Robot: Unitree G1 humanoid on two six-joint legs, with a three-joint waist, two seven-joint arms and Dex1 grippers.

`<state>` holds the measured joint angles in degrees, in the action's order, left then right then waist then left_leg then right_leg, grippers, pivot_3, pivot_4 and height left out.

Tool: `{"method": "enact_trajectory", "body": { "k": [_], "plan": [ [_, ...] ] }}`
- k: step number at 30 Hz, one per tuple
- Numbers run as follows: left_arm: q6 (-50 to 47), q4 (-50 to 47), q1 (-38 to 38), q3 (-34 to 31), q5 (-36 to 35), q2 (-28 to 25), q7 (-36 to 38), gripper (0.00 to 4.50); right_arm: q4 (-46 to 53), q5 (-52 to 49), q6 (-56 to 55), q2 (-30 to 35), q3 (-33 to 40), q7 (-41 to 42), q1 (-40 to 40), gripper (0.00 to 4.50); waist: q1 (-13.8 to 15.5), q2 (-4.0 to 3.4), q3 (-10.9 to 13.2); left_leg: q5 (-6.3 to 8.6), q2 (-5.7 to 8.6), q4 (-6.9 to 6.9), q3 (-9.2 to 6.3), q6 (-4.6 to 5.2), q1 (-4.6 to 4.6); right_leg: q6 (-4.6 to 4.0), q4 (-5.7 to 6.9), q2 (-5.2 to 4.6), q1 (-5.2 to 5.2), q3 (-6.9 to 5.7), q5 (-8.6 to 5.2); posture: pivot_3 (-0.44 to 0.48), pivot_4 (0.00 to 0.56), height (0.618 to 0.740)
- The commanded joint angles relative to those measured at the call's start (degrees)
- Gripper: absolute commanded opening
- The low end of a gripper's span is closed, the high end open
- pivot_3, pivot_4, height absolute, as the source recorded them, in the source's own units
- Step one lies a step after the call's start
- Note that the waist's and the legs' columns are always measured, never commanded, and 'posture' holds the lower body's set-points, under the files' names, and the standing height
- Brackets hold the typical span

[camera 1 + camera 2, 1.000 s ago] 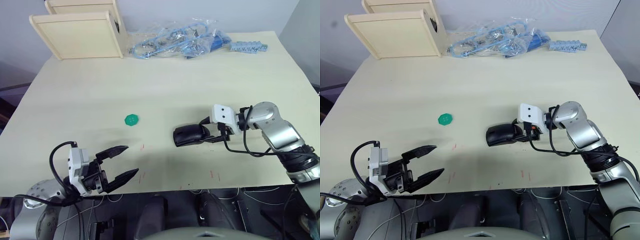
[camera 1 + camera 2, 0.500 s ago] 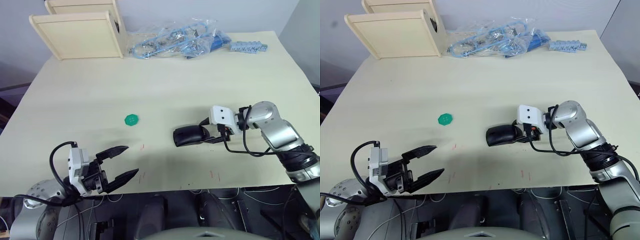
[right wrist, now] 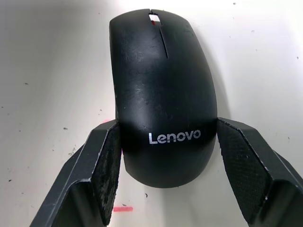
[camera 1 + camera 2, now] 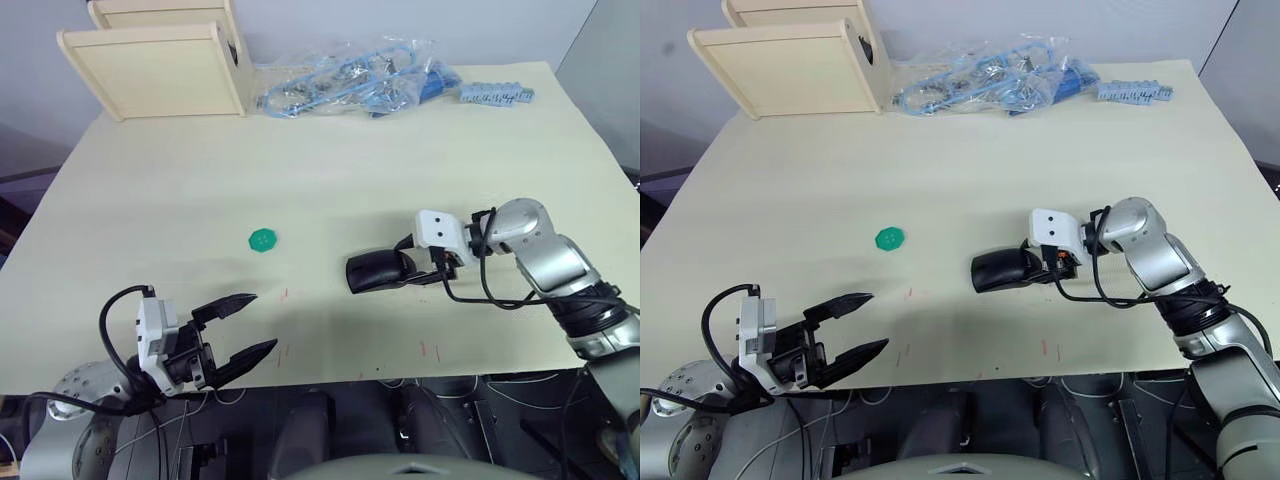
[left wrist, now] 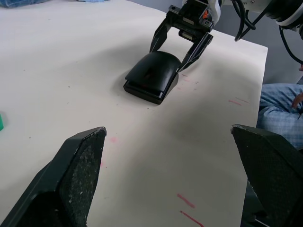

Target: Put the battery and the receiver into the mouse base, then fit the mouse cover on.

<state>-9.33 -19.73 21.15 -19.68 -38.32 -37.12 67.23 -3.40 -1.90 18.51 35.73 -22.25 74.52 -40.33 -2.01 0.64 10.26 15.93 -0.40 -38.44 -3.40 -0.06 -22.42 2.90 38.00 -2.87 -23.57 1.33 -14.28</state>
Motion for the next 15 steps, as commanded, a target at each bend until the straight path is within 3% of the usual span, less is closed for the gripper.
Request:
{"method": "enact_trajectory", "body": {
  "k": [1, 15],
  "plan": [
    [1.0, -1.9, 0.5, -0.1, -0.1, 0.1, 0.1, 4.50, 1.5, 0.3, -0.3, 0.1, 0.0, 0.4, -1.5, 3.12, 0.0, 0.00, 0.0, 0.00, 0.00, 0.00, 0.00, 0.00, 0.00, 0.00, 0.00, 0.00, 0.00, 0.00, 0.00, 0.000, 0.150, 0.740],
    [1.3, -1.8, 0.9, 0.0, 0.1, 0.4, 0.1, 4.50, 1.9, 2.2, 1.0, 0.1, -1.6, 0.6, -2.4, 3.12, 0.0, 0.00, 0.0, 0.00, 0.00, 0.00, 0.00, 0.00, 0.01, 0.00, 0.00, 0.00, 0.00, 0.00, 0.00, 0.000, 0.150, 0.740]
  ]
}}
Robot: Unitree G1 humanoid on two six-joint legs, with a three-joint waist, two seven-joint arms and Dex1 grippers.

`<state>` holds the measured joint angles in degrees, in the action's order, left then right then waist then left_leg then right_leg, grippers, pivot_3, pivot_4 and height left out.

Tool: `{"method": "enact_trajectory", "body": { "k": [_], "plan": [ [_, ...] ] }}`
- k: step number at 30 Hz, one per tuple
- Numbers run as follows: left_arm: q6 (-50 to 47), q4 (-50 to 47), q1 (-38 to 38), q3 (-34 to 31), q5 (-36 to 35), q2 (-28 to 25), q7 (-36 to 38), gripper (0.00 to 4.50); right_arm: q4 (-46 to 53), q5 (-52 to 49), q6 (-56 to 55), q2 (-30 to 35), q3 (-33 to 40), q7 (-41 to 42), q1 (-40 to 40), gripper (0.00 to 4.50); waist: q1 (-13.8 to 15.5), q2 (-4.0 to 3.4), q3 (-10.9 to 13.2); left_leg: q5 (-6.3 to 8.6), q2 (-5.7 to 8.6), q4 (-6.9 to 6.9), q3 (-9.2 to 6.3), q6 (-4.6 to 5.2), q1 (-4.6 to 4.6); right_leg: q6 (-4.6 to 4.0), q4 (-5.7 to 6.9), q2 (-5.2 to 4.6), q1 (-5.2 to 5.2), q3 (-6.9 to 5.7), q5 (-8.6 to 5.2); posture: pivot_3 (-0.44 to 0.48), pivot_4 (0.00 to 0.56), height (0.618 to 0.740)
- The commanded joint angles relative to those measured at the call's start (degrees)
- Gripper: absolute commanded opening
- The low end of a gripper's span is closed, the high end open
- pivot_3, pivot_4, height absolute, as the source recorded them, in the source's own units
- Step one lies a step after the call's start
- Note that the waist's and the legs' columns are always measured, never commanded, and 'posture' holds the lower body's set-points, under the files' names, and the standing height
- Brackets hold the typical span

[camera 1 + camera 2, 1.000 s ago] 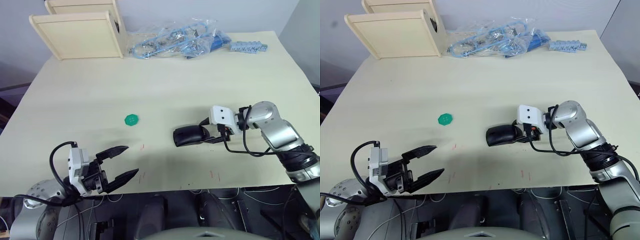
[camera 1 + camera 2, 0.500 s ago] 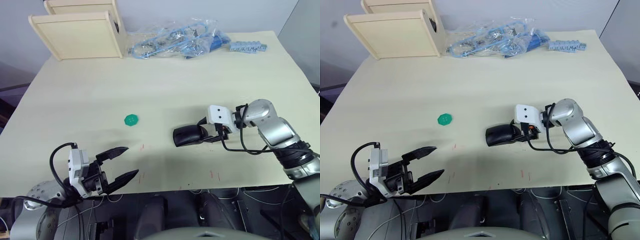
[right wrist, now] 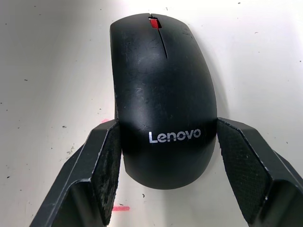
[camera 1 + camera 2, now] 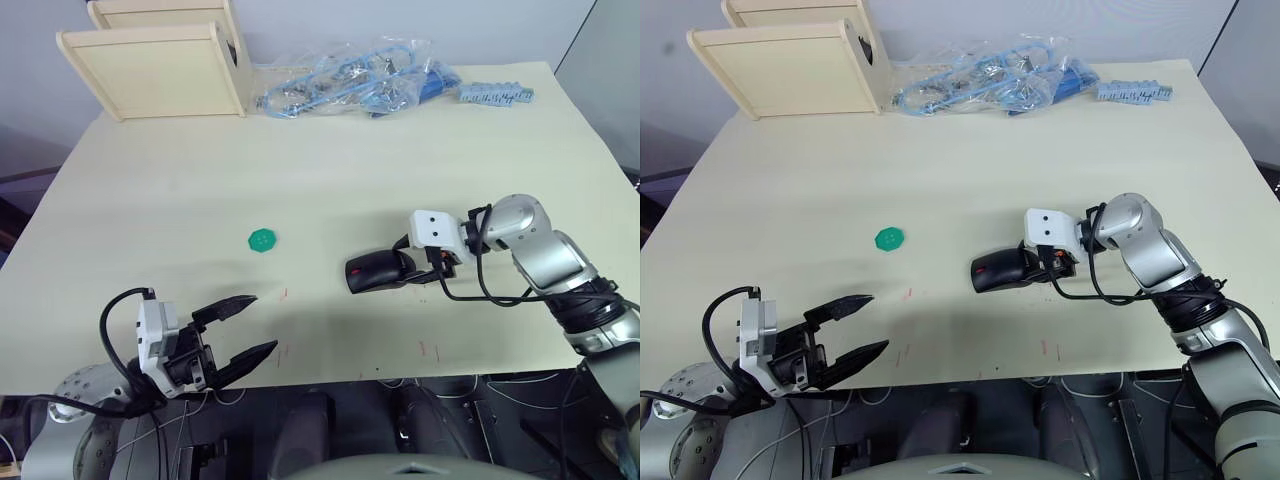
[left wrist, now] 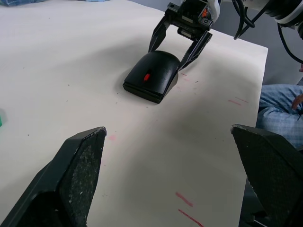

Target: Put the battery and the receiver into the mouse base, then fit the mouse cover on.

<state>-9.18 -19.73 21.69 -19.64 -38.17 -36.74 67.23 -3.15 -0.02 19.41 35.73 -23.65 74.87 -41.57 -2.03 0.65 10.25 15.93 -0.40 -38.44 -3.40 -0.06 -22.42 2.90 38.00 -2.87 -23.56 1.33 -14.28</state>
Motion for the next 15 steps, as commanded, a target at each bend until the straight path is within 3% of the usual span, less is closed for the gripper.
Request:
{"method": "enact_trajectory", "body": {
  "k": [1, 15],
  "plan": [
    [1.1, -1.8, 0.4, 0.0, 0.0, 0.1, 0.2, 4.50, 1.6, 0.5, 0.1, 0.0, -0.3, 0.2, -1.4, 3.12, 0.0, 0.00, 0.0, 0.00, 0.00, 0.00, 0.00, 0.00, 0.00, 0.00, 0.00, 0.00, 0.00, 0.00, 0.00, 0.000, 0.150, 0.740],
    [1.2, -2.3, 1.0, 0.0, 0.0, 0.2, 0.1, 4.50, 3.9, 2.2, 5.7, -0.1, -1.4, -0.4, -1.8, 3.12, -0.1, 0.00, 0.0, 0.00, 0.00, 0.00, -0.01, 0.00, 0.01, 0.00, 0.01, 0.00, 0.00, 0.00, 0.00, 0.000, 0.150, 0.740]
  ]
}}
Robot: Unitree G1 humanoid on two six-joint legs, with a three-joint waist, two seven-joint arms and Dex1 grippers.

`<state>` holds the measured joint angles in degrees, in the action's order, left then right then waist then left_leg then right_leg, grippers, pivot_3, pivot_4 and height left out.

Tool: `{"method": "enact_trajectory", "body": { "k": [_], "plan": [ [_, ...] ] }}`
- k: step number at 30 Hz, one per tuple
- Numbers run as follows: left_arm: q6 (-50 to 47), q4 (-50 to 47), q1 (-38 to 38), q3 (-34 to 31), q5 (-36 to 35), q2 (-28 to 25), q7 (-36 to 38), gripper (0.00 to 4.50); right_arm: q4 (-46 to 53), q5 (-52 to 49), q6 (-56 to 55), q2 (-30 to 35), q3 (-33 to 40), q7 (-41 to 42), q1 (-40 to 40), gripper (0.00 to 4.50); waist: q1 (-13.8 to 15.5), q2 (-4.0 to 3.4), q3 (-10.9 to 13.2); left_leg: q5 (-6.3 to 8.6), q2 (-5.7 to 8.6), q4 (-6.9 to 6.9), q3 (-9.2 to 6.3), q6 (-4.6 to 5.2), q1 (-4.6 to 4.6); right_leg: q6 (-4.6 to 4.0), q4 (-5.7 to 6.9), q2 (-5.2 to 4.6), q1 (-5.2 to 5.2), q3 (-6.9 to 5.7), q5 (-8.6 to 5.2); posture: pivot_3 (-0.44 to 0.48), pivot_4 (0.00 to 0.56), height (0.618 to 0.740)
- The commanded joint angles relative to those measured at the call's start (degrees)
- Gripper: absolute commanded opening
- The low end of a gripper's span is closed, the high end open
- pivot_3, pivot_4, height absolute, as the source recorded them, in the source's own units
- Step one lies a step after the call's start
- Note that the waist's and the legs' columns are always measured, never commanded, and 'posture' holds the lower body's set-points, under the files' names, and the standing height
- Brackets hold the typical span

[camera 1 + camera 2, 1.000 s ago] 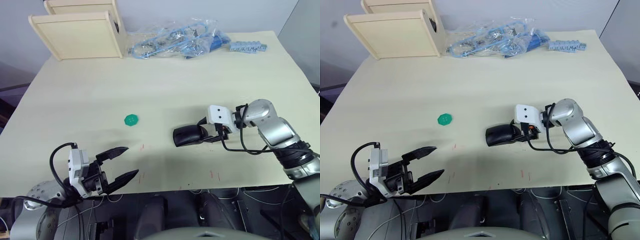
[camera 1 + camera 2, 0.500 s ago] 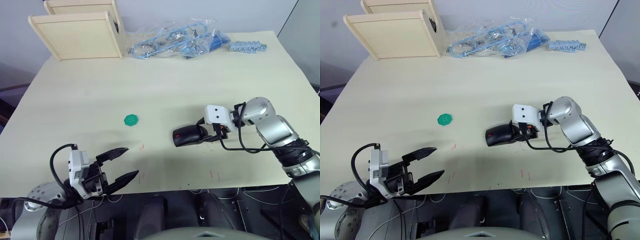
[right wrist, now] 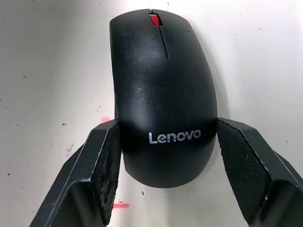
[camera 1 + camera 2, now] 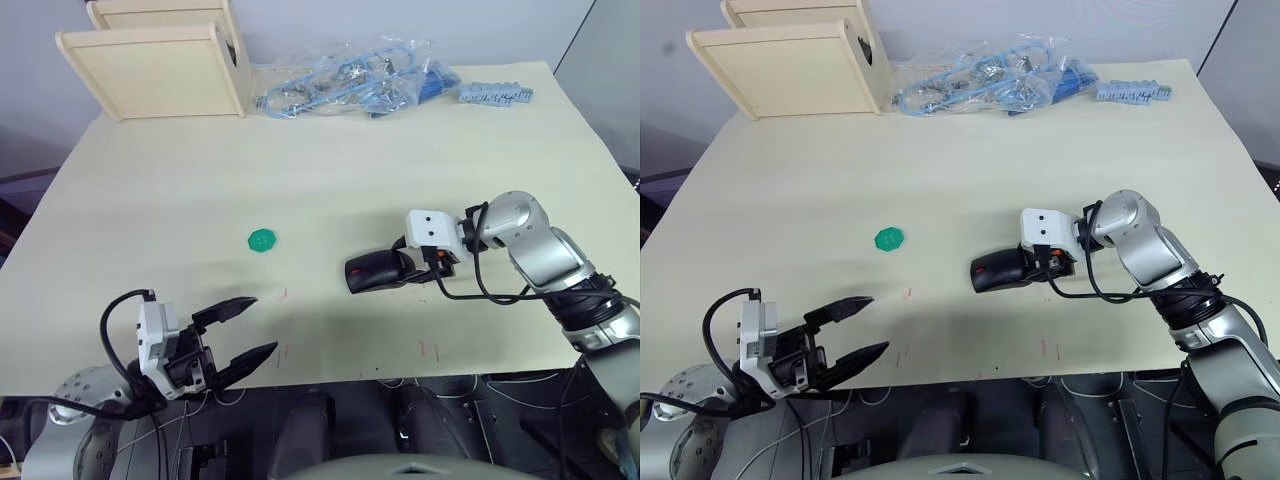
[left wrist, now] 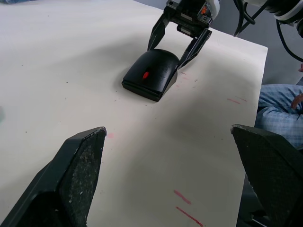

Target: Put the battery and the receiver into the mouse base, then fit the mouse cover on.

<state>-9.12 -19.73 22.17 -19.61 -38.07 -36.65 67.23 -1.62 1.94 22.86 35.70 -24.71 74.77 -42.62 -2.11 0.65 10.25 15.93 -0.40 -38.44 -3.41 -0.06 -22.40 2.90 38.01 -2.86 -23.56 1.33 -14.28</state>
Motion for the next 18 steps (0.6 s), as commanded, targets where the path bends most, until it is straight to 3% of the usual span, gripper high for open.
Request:
{"method": "enact_trajectory", "body": {
  "k": [1, 18],
  "plan": [
    [1.1, -2.3, 0.5, 0.0, -0.1, 0.1, 0.1, 4.50, 2.7, 0.3, 2.7, 0.0, -0.4, -0.3, -0.7, 3.12, 0.0, 0.00, 0.0, 0.00, 0.00, 0.00, 0.00, 0.00, 0.00, 0.00, 0.00, 0.00, 0.00, 0.00, 0.00, 0.000, 0.150, 0.740],
    [0.7, -2.8, 0.1, 0.5, 0.1, 0.0, -0.4, 4.50, 6.2, 1.1, 3.4, 0.5, -1.4, -0.5, 0.4, 3.12, -0.1, 0.00, 0.0, 0.00, 0.00, 0.00, 0.00, 0.00, 0.00, 0.00, -0.01, 0.00, 0.00, 0.00, 0.00, 0.000, 0.150, 0.740]
  ]
}}
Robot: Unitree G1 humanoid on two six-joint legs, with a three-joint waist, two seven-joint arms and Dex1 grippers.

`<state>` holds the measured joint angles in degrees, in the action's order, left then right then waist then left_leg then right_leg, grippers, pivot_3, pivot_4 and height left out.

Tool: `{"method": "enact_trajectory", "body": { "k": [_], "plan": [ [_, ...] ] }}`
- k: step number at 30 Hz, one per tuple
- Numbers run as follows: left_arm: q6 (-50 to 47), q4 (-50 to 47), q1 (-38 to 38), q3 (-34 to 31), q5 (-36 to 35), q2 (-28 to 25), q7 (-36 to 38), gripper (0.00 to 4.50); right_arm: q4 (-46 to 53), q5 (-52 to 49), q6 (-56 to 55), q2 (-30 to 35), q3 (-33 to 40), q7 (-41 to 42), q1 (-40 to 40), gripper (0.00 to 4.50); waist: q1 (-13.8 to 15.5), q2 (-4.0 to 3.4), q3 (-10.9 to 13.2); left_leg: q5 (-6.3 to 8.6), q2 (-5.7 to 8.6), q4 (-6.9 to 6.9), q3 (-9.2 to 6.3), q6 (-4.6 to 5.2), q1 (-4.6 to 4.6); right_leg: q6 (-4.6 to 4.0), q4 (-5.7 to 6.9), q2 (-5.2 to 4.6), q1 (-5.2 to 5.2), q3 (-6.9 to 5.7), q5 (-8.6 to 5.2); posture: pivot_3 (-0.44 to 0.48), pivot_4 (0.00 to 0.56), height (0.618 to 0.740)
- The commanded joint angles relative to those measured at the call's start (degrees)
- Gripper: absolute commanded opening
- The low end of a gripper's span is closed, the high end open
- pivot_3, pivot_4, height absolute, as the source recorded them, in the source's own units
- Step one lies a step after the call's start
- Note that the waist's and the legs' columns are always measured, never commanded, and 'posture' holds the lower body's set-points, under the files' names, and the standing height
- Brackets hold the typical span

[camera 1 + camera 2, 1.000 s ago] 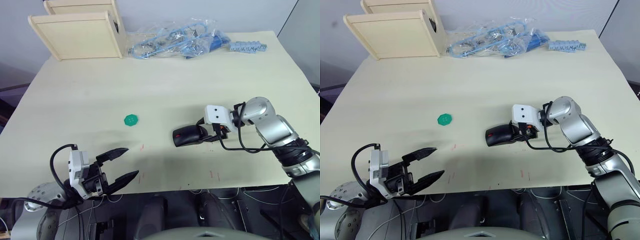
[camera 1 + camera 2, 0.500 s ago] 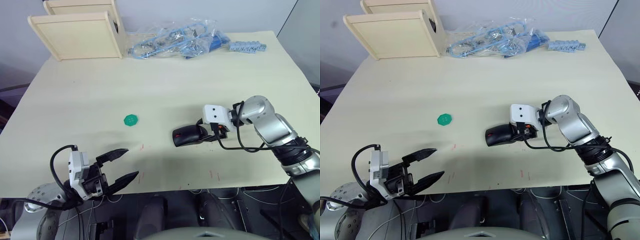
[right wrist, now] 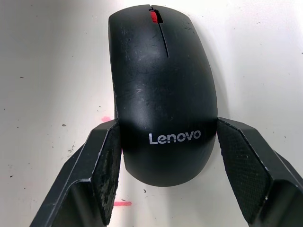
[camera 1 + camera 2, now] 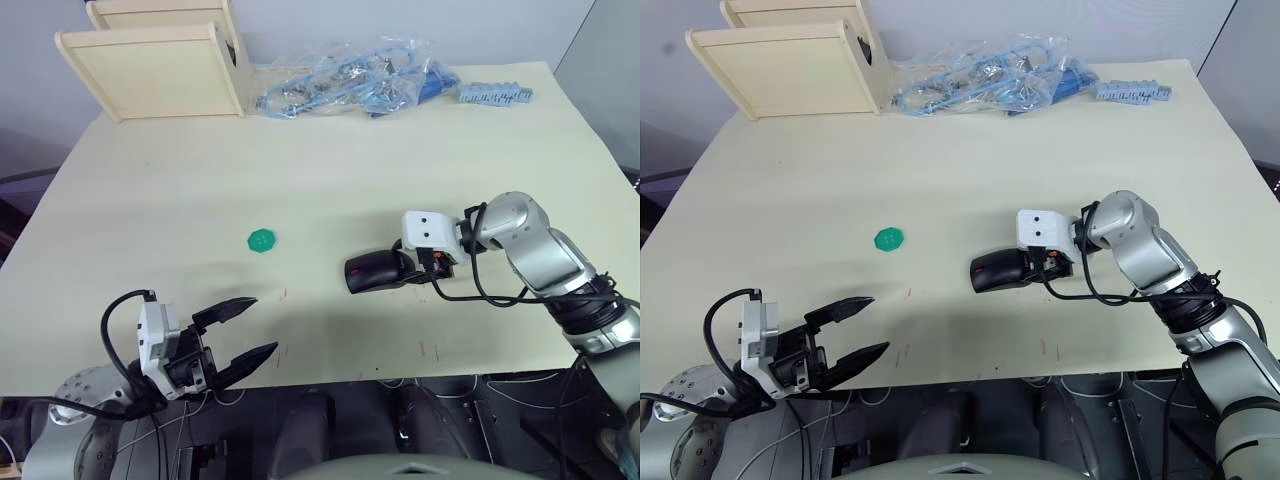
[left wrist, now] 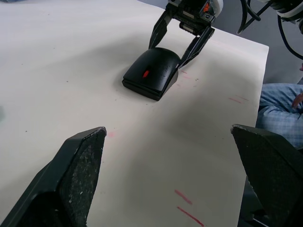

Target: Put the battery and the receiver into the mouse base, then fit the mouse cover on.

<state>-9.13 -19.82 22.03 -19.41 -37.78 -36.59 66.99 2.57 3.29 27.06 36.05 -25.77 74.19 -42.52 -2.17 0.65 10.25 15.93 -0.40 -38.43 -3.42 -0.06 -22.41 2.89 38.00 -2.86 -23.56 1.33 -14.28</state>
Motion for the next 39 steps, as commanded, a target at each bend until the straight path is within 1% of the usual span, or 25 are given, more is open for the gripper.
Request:
{"method": "enact_trajectory", "body": {
  "k": [1, 29, 39],
  "plan": [
    [0.7, -2.7, 0.3, 0.3, -0.2, 0.0, -0.2, 4.50, 2.0, -0.2, -0.7, 0.2, -0.4, 0.1, 0.3, 3.12, 0.0, 0.00, 0.0, 0.00, 0.00, 0.00, 0.00, 0.00, 0.00, 0.00, 0.00, 0.00, 0.00, 0.00, 0.00, 0.000, 0.150, 0.740],
    [0.2, -3.3, 0.2, 0.3, -0.5, -0.3, -0.8, 4.50, -0.3, -1.2, -0.1, 0.0, -0.1, 2.1, -2.2, 3.12, 0.0, 0.00, 0.0, 0.00, 0.00, 0.00, 0.00, 0.00, -0.01, 0.00, -0.02, 0.00, 0.00, 0.00, 0.00, 0.000, 0.150, 0.740],
    [0.2, -3.4, 0.4, 0.4, -0.5, -0.3, -0.8, 4.50, 2.6, -0.7, 2.9, 0.6, -1.0, 2.0, -3.3, 3.12, 0.0, 0.00, 0.0, 0.00, 0.00, 0.00, -0.01, 0.00, -0.01, 0.00, -0.01, -0.01, 0.00, -0.01, 0.00, 0.000, 0.150, 0.740]
  ]
}}
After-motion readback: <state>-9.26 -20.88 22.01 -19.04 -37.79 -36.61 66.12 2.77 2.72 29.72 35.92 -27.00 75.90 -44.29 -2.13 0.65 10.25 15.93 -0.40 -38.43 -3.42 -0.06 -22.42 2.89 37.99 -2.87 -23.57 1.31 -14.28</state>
